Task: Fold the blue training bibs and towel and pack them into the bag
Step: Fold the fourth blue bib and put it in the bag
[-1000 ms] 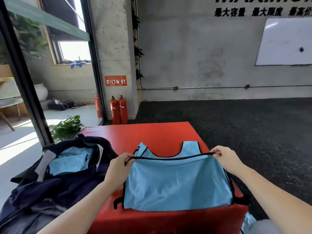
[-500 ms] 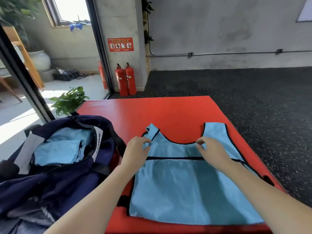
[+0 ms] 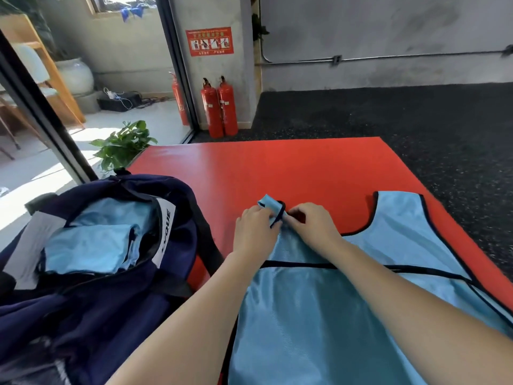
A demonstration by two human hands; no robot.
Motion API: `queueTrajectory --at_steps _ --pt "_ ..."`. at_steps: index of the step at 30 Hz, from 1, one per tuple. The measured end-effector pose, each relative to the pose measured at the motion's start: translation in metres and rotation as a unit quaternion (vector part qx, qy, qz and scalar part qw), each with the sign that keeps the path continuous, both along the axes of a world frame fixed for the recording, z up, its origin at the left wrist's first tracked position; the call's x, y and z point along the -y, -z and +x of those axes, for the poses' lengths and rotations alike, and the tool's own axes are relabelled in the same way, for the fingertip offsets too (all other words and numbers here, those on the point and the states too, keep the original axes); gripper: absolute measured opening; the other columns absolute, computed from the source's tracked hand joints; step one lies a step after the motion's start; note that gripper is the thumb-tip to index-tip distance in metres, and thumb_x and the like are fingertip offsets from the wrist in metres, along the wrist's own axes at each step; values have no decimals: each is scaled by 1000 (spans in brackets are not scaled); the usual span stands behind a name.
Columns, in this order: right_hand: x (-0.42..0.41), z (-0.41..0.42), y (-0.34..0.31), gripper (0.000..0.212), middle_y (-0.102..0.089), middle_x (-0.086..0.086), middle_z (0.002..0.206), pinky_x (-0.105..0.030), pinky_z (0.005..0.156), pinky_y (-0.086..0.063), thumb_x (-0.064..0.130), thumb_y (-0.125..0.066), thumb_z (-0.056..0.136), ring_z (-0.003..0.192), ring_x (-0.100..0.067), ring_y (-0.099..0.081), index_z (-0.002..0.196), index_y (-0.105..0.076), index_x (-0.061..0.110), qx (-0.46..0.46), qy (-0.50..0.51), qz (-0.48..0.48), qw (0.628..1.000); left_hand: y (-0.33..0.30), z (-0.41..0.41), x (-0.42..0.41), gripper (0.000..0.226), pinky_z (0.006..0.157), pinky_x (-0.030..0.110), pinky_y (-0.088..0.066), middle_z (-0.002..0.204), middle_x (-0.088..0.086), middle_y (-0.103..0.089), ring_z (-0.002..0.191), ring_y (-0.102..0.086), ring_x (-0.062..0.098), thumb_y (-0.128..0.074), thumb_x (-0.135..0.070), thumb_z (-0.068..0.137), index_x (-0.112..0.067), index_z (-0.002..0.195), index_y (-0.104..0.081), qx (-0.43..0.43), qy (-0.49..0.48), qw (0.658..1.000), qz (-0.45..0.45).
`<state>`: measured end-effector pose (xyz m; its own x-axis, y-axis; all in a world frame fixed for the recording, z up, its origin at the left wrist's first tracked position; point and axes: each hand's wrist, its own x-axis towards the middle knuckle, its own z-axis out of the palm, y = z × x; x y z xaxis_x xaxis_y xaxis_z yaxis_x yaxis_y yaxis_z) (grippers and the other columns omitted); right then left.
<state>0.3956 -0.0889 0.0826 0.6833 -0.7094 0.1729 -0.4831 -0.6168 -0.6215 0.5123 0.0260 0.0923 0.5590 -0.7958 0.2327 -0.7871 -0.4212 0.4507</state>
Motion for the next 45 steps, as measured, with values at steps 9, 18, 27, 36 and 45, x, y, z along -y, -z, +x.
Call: queueTrajectory --at_steps 9,18,27,36,45 --pt "-7 -3 1 8 -68 18 85 -14 73 -41 30 -69 92 84 0 -61 84 -67 31 117 15 48 992 -9 -1 3 19 62 19 -48 78 -6 -66 70 -58 8 -57 -20 95 -17 81 -68 -157 -68 978 -122" --pt "-21 -15 -45 11 -75 10 87 -19 73 -51 29 -77 87 78 -3 -67 96 -70 28 235 9 201 951 -42 0 -8 9 81 34 -58 97 -7 -73 91 -69 13 -65 -34 94 -30 102 -67 -395 -97 876 -258" --pt "-31 -39 -70 22 -76 -10 107 -35 102 -48 27 -82 80 97 -15 -67 100 -79 17 225 -82 433 869 -56 -15 -12 8 64 12 -51 79 -11 -74 77 -68 2 -78 -24 86 -31 89 -77 -304 -29 919 -250" --pt "-35 -41 -73 20 -75 4 114 -36 111 -43 27 -72 91 118 -12 -64 109 -78 20 210 -82 426 876 -58 -15 -17 12 67 12 -51 82 -15 -75 79 -68 -3 -81 -30 83 -34 93 -76 -346 -26 905 -246" --pt "-29 -48 -76 13 -77 7 107 -24 95 -45 18 -71 92 111 -7 -66 101 -80 21 255 -30 370 893 -58 -11 -13 13 76 39 -57 87 -4 -76 77 -66 13 -65 -24 95 -33 93 -74 -390 -106 865 -298"
